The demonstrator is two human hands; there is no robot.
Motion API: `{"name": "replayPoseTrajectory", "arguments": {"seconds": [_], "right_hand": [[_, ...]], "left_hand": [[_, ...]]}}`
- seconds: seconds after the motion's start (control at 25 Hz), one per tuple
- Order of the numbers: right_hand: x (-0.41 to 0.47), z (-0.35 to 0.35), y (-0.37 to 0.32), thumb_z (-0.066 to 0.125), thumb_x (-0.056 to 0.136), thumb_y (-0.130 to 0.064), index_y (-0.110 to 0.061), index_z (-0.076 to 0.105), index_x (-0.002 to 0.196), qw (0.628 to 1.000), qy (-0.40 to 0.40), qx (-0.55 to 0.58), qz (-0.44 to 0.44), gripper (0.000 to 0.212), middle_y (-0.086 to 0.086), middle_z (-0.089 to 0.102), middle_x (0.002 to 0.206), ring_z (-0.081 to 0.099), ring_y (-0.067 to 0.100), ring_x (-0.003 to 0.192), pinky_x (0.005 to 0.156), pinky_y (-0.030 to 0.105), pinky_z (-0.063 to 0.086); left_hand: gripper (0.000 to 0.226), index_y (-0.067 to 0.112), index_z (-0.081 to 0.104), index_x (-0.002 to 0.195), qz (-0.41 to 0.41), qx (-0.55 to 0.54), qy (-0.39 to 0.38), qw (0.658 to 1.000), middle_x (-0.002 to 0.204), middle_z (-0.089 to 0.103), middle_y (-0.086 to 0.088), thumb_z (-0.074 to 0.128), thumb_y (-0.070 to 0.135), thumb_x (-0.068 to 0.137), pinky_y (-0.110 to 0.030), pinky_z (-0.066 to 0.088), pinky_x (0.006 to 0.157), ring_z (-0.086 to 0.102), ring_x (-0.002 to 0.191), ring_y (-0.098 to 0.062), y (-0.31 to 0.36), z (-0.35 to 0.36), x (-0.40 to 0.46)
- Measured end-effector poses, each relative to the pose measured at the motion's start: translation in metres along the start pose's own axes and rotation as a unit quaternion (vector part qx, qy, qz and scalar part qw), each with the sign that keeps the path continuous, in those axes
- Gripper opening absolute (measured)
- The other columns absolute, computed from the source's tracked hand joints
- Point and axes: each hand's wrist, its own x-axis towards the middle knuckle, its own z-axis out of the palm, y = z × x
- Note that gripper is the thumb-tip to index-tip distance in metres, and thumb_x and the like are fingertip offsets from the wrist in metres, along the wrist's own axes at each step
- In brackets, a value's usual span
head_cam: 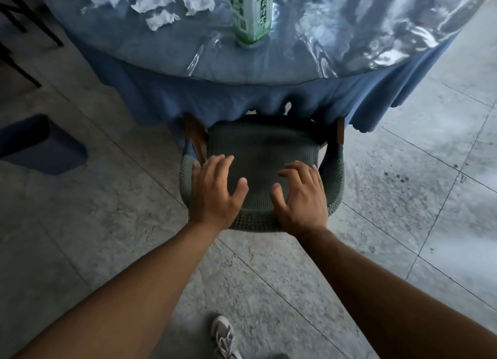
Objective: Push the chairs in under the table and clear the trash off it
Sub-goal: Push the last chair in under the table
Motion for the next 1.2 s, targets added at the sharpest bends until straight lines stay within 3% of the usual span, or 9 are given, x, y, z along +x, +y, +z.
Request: {"name": "replayPoseTrajectory", "arguments": {"seconds": [0.12,0.32,0.64,1.2], "right_hand": [[0.039,0.008,0.007,0.049,0.091,-0.039,-0.011,0.067,0.112,1.0,0.015,-0.013,-0.018,0.039,0.005,0.06,0.124,0.051,0.024,0.128,0.118,0.052,0.031],[0.096,0.015,0.013,0.051,0.089,-0.038,-0.012,0.056,0.13,1.0,0.001,-0.025,-0.013,0.049,0.005,0.049,0.139,0.043,0.024,0.139,0.124,0.051,0.02],[0.185,0.029,0.024,0.057,0.085,-0.027,-0.013,0.057,0.133,0.998,0.036,-0.04,-0.024,0.05,0.011,0.043,0.151,0.024,0.026,0.153,0.126,0.054,0.012],[0.282,0.048,0.034,0.048,0.089,-0.031,-0.012,0.057,0.129,0.997,0.058,-0.041,-0.035,0.046,0.011,0.052,0.139,0.035,0.028,0.147,0.125,0.055,0.012]], "left_hand": [[0.063,0.015,0.053,0.143,0.009,0.007,0.011,1.0,0.146,0.052,-0.007,0.041,0.053,0.094,-0.059,0.023,0.119,0.044,0.139,-0.024,-0.004,0.008,0.035],[0.063,0.013,0.054,0.143,0.018,0.013,0.041,0.999,0.149,0.05,-0.01,0.042,0.051,0.094,-0.058,0.021,0.121,0.042,0.142,-0.027,-0.004,0.017,0.088],[0.063,0.012,0.053,0.145,0.021,0.03,0.084,0.996,0.153,0.045,-0.015,0.046,0.044,0.091,-0.058,0.017,0.123,0.033,0.148,-0.033,-0.002,0.029,0.174],[0.063,0.007,0.055,0.139,0.049,0.053,0.116,0.991,0.137,0.054,-0.02,0.043,0.047,0.093,-0.062,0.017,0.12,0.044,0.138,-0.039,-0.013,0.048,0.274]]}}
